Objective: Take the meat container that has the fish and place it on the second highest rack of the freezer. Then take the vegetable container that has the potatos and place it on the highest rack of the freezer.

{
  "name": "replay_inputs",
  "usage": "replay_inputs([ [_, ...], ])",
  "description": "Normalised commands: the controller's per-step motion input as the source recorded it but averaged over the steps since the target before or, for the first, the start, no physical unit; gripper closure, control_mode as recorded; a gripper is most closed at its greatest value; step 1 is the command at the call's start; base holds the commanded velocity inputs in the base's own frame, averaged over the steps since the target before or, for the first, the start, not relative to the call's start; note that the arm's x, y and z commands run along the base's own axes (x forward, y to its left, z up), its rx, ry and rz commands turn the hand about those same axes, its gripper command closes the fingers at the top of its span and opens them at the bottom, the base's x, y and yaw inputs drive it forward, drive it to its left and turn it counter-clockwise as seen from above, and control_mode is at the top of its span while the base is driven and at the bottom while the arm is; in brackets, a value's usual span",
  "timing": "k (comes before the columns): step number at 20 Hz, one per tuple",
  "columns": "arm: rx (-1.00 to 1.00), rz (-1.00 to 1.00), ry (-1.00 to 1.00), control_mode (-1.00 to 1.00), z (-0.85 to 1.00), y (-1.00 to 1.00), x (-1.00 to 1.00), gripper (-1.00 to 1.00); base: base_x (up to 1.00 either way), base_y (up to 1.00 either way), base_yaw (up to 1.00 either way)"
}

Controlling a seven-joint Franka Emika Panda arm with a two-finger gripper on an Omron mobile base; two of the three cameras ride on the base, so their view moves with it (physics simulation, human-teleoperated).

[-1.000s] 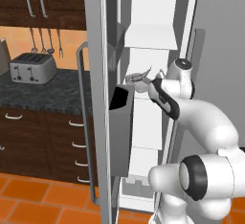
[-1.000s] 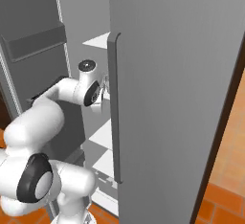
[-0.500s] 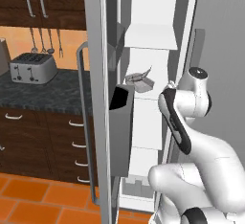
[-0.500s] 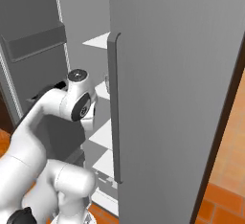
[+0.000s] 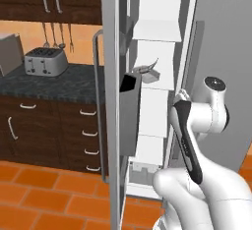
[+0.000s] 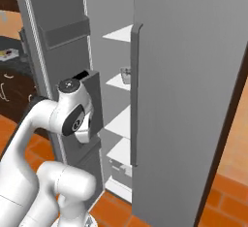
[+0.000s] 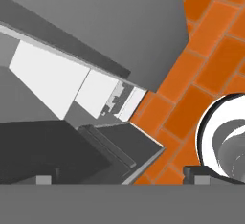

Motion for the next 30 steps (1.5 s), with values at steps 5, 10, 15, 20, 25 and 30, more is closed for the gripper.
replay_inputs([
  [5, 0.0, 0.0, 0.0, 1.0, 0.0, 0.0, 0.0, -1.0, -0.64, 0.44, 0.46],
  [10, 0.0, 0.0, 0.0, 1.0, 0.0, 0.0, 0.0, -1.0, -0.62, -0.95, 0.26],
  [15, 0.0, 0.0, 0.0, 1.0, 0.0, 0.0, 0.0, -1.0, -0.77, -0.9, 0.27],
  [20, 0.0, 0.0, 0.0, 1.0, 0.0, 0.0, 0.0, -1.0, -0.5, 0.06, 0.74],
  [25, 0.0, 0.0, 0.0, 1.0, 0.0, 0.0, 0.0, -1.0, 0.0, 0.2, 0.97],
  [30, 0.0, 0.0, 0.0, 1.0, 0.0, 0.0, 0.0, -1.0, 0.06, 0.35, 0.89],
])
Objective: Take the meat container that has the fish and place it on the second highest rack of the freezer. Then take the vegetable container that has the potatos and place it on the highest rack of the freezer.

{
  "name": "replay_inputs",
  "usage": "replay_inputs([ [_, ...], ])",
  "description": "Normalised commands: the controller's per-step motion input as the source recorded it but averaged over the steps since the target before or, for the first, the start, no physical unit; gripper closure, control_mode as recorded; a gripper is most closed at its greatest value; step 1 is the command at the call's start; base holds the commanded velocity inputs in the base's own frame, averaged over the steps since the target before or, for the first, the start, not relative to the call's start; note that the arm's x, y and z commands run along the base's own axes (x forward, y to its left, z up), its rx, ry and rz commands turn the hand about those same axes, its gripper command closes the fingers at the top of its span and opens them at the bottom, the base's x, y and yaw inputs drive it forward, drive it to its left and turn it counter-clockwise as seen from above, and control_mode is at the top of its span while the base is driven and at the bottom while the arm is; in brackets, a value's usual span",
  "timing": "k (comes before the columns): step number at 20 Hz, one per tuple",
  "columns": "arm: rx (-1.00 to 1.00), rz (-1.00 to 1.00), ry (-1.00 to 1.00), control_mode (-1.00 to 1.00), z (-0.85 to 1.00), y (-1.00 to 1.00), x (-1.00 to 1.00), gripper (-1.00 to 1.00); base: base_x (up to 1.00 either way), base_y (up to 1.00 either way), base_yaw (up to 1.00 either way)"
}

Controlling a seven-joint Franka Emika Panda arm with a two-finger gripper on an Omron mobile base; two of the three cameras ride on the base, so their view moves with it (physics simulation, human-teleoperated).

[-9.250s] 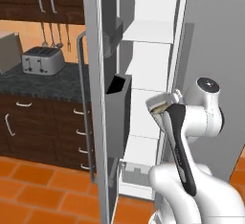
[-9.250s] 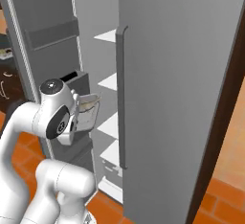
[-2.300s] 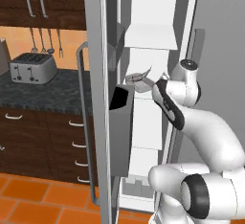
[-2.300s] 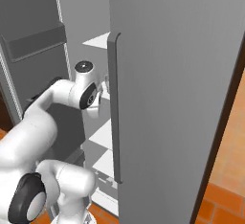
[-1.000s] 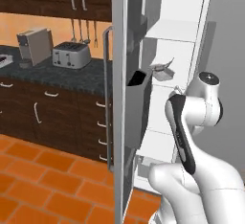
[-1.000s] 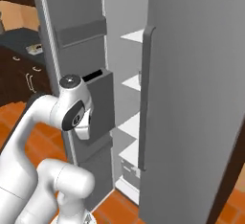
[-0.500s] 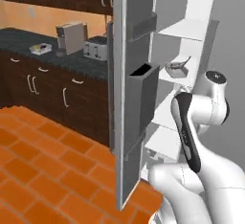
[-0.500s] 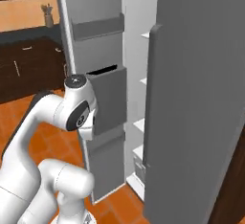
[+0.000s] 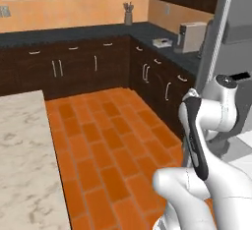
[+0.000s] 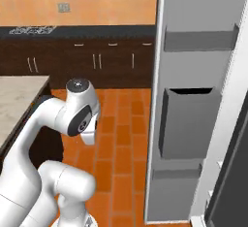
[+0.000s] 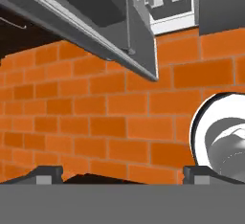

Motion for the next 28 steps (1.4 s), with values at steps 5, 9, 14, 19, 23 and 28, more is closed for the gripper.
replay_inputs([
  [5, 0.0, 0.0, 0.0, 1.0, 0.0, 0.0, 0.0, -1.0, 0.56, 0.34, 0.48],
  [9, 0.0, 0.0, 0.0, 1.0, 0.0, 0.0, 0.0, -1.0, 0.98, 0.0, -0.12],
  [14, 0.0, 0.0, 0.0, 1.0, 0.0, 0.0, 0.0, -1.0, 1.0, 0.01, -0.34],
  [19, 0.0, 0.0, 0.0, 1.0, 0.0, 0.0, 0.0, -1.0, 1.0, 0.11, -0.41],
  [23, 0.0, 0.0, 0.0, 1.0, 0.0, 0.0, 0.0, -1.0, 1.0, 0.02, -0.45],
  [28, 0.0, 0.0, 0.0, 1.0, 0.0, 0.0, 0.0, -1.0, 1.0, 0.0, -0.48],
])
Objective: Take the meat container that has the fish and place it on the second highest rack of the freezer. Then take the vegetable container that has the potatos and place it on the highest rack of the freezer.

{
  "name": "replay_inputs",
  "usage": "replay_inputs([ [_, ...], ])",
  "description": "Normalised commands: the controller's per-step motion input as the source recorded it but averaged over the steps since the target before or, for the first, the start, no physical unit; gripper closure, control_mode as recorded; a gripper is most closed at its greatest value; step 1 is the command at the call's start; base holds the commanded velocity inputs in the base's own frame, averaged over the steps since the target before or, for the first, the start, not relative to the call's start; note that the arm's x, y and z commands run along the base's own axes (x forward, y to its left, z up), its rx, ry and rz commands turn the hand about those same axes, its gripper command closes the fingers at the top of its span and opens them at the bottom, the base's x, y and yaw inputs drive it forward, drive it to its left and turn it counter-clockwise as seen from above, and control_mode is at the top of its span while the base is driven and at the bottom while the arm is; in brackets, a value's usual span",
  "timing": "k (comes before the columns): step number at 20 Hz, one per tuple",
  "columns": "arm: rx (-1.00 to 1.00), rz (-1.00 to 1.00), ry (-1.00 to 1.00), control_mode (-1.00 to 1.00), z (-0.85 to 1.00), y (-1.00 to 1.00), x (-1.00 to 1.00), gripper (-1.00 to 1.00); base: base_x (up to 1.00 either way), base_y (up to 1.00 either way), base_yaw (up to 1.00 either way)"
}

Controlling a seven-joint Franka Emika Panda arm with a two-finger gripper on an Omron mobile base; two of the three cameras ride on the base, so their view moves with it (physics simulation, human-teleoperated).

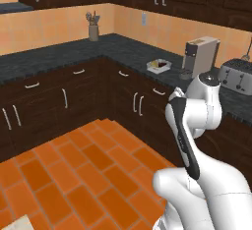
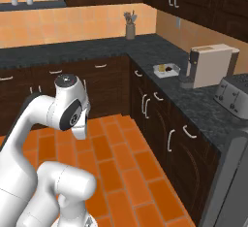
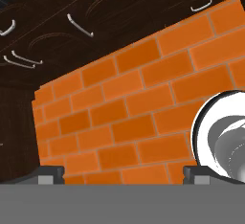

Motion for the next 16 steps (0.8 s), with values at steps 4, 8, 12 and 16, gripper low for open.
replay_inputs([
  [4, 0.0, 0.0, 0.0, 1.0, 0.0, 0.0, 0.0, -1.0, 1.0, 0.07, -0.45],
  [8, 0.0, 0.0, 0.0, 1.0, 0.0, 0.0, 0.0, -1.0, 1.0, 0.21, -0.44],
  [12, 0.0, 0.0, 0.0, 1.0, 0.0, 0.0, 0.0, -1.0, 1.0, 0.33, -0.4],
  [16, 0.0, 0.0, 0.0, 1.0, 0.0, 0.0, 0.0, -1.0, 1.0, 0.41, -0.37],
])
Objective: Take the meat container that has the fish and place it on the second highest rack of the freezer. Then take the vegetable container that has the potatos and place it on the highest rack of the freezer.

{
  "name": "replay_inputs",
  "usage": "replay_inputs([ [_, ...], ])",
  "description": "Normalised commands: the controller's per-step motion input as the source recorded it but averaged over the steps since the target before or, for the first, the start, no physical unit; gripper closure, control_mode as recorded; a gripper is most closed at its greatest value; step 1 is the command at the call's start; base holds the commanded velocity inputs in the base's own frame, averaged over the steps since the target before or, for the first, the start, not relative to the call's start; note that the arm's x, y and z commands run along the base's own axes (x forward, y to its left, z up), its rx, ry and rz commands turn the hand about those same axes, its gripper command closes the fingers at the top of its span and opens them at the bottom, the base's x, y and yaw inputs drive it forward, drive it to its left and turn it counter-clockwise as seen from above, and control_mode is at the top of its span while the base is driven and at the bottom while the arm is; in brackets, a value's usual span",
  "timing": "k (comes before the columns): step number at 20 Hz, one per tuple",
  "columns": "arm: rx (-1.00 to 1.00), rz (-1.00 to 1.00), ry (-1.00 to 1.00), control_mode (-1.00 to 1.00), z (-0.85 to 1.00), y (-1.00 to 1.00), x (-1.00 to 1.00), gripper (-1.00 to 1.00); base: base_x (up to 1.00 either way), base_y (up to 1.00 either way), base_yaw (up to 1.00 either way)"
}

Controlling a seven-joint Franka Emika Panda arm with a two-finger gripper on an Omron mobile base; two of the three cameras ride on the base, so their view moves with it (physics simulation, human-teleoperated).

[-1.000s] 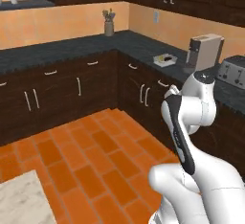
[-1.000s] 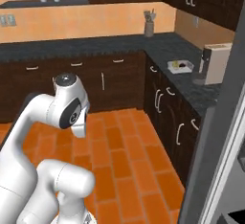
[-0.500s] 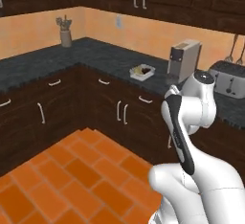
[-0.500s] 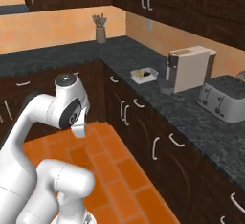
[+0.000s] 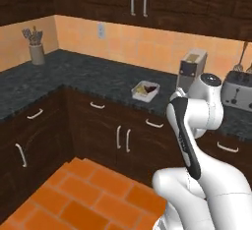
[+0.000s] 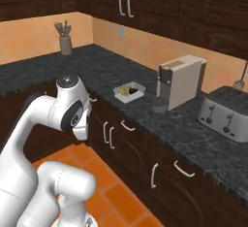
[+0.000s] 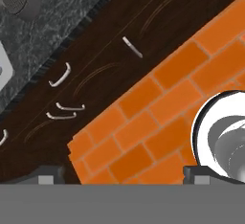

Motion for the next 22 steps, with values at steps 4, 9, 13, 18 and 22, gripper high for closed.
replay_inputs([
  [4, 0.0, 0.0, 0.0, 1.0, 0.0, 0.0, 0.0, -1.0, 1.0, 0.41, -0.35],
  [9, 0.0, 0.0, 0.0, 1.0, 0.0, 0.0, 0.0, -1.0, 1.0, 0.32, -0.35],
  [13, 0.0, 0.0, 0.0, 1.0, 0.0, 0.0, 0.0, -1.0, 0.93, 0.16, -0.4],
  [18, 0.0, 0.0, 0.0, 1.0, 0.0, 0.0, 0.0, -1.0, 0.37, 0.26, -0.45],
  [22, 0.0, 0.0, 0.0, 1.0, 0.0, 0.0, 0.0, -1.0, 0.0, 0.6, -0.41],
])
